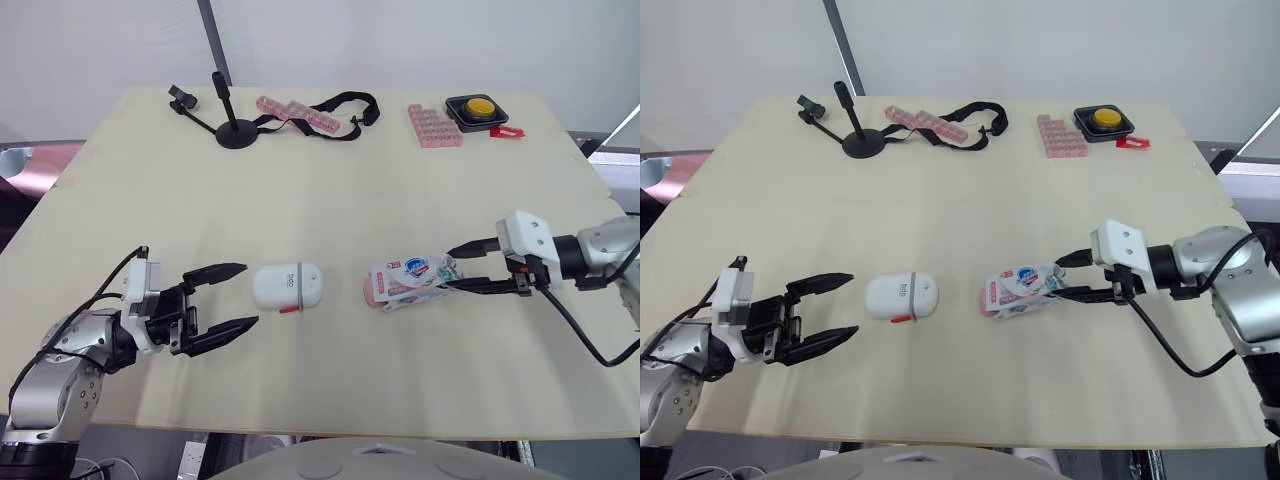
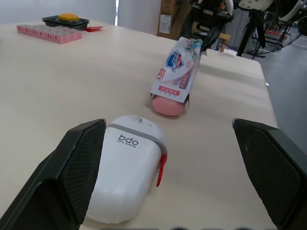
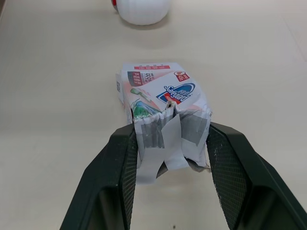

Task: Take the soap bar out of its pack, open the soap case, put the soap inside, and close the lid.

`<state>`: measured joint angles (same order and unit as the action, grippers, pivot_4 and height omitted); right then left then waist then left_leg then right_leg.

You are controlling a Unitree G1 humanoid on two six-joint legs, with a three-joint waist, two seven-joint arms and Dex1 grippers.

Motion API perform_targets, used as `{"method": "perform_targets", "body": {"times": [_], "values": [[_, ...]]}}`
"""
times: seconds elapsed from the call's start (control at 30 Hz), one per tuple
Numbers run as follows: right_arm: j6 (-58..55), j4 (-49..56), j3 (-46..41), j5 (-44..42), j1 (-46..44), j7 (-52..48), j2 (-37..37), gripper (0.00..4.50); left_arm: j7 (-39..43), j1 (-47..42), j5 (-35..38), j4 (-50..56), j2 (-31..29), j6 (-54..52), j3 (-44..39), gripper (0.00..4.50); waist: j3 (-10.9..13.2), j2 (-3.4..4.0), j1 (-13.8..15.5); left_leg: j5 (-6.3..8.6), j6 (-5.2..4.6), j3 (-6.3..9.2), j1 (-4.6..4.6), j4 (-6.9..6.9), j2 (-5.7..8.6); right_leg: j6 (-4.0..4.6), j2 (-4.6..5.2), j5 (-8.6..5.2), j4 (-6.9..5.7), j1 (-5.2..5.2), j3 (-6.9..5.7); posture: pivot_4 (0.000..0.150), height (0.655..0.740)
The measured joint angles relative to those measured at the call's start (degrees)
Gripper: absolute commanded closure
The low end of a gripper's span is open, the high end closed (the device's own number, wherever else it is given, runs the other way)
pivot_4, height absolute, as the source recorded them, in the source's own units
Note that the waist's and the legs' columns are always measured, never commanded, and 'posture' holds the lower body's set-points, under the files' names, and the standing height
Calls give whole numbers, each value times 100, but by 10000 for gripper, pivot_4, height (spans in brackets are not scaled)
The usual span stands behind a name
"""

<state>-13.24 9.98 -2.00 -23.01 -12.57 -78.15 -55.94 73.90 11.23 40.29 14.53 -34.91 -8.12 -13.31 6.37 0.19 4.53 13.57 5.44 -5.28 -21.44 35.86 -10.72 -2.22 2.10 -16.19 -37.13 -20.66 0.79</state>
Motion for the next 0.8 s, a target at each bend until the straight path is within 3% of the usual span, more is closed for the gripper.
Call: {"method": "perform_targets", "body": {"times": [0.43, 0.63, 0.8], "values": [[81, -397, -957, -295, 411, -337, -329, 22725, 708, 117, -406, -699, -75, 664, 52, 0, 0, 0, -5, 15, -28, -1, 0, 1, -6, 2, -2, -1, -2, 0, 1, 1500, 7400], [120, -1113, -1575, -436, 456, -102, -206, 22725, 837, 208, -510, -784, -67, 890, 150, 0, -1, 0, -1, 16, -35, 0, 0, 7, -8, 4, 0, -2, -7, -3, -2, 1500, 7400], [545, -2239, -1896, -246, 366, 690, 218, 22725, 1047, 224, -509, -791, -72, 1008, 223, 0, -3, 3, -7, 15, -39, -1, 1, 13, -6, 6, 1, -3, -16, -16, -2, 1500, 7400]]}}
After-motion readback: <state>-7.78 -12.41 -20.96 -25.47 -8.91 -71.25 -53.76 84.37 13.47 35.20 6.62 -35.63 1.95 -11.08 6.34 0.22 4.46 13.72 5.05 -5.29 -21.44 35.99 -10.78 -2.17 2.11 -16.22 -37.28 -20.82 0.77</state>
